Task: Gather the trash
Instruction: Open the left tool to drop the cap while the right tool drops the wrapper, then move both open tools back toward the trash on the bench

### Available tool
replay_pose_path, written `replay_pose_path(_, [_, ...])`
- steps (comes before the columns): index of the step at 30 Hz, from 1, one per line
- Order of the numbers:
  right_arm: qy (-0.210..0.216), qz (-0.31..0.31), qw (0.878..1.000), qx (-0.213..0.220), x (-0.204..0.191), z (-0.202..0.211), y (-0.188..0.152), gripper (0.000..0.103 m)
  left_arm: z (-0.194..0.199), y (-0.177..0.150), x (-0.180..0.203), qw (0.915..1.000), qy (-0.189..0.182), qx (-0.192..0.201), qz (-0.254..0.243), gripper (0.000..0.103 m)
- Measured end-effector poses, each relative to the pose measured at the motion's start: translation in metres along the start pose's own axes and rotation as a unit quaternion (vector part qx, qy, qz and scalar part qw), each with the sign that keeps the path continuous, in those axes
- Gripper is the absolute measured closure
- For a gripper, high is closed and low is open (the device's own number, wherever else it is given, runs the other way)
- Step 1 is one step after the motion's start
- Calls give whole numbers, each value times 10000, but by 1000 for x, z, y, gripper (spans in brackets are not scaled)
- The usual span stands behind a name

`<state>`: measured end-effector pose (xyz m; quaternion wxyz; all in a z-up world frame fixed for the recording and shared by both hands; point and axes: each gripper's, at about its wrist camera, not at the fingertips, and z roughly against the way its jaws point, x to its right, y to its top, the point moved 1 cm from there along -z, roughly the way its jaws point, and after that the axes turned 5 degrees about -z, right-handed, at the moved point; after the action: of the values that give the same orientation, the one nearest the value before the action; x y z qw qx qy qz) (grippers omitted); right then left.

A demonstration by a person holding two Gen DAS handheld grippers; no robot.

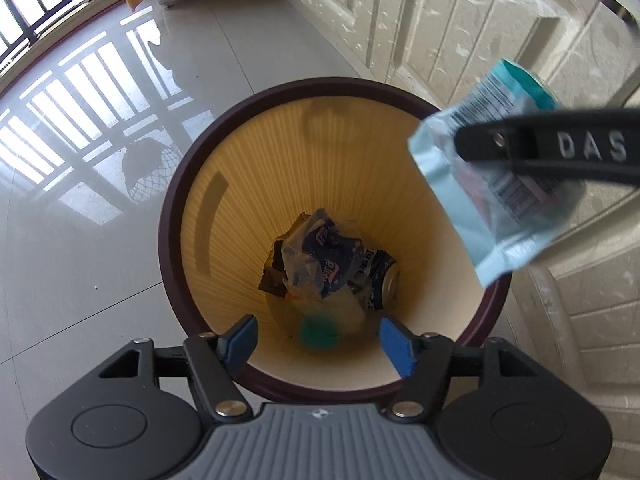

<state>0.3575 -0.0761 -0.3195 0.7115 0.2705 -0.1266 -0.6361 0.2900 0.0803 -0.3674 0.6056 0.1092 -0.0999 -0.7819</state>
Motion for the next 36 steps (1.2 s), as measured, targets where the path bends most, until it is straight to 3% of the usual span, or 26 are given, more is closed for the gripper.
replay_pose_path(4, [169, 21, 9999, -5, -3, 0, 0, 56, 1, -4, 0, 10000, 3, -6, -58, 27])
replay_pose_path(6, [197, 87, 9997, -74, -6, -1, -1, 47, 1, -5, 1, 10000, -17, -10, -64, 24])
replay_pose_path(8, [160, 177, 9996, -132, -9, -3, -3, 31, 2, -5, 2, 10000, -37, -5, -84, 20])
replay_pose_path(11, [103, 362, 9990, -224, -12, -4, -6, 25, 3, -8, 0, 10000, -66, -4, -62, 17])
replay_pose_path(23, [60, 765, 9940, -783, -15, -3, -16, 10, 14, -20, -7, 9996, -136, -79, 227, 4])
replay_pose_path(28, [102, 765, 9935, -841, -15, 6, -19, 1, 20, -28, -8, 9990, -192, -119, 378, 0])
replay_pose_path(36, [26, 822, 9939, -740, -14, 28, -18, 0, 39, -41, -11, 9975, -214, -120, 665, 0])
